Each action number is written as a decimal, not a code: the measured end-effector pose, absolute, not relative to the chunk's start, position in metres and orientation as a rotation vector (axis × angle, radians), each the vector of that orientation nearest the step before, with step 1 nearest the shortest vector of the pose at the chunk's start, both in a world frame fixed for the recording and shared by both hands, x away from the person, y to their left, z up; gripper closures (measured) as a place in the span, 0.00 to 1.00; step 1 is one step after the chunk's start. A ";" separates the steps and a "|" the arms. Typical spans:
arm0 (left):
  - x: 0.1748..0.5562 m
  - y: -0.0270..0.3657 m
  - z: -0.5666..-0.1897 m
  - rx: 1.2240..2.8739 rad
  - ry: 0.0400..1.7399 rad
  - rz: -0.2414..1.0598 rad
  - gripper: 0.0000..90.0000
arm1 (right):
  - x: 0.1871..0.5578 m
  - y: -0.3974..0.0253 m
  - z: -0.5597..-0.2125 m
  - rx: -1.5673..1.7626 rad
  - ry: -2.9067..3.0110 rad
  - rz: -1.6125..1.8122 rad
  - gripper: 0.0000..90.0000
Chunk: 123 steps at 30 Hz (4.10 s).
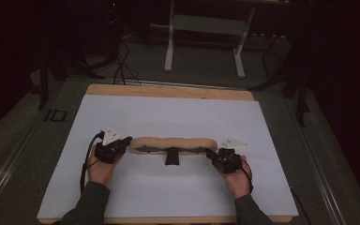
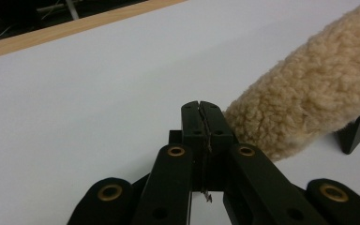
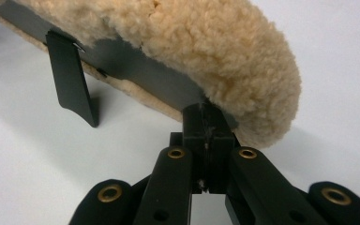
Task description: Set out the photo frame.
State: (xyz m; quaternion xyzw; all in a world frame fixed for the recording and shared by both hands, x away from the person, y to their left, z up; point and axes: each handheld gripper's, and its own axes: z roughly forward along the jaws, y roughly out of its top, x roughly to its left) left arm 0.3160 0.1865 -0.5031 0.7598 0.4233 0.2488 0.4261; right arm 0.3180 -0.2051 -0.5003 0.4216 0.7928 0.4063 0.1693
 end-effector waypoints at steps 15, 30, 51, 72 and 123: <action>0.306 0.183 -0.502 1.910 1.045 0.622 1.00 | 0.320 -0.204 -0.499 1.232 2.228 1.184 1.00; 0.298 0.180 -0.502 1.925 1.026 0.625 1.00 | 0.323 -0.192 -0.499 1.192 2.251 1.169 0.99; 0.286 0.176 -0.502 1.938 0.990 0.597 1.00 | 0.330 -0.188 -0.490 1.171 2.293 1.107 0.99; 0.271 0.167 -0.503 1.946 0.954 0.598 1.00 | 0.335 -0.179 -0.486 1.169 2.319 1.087 0.99; 0.245 0.133 -0.504 1.989 0.793 0.540 1.00 | 0.342 -0.164 -0.479 1.147 2.344 1.039 0.99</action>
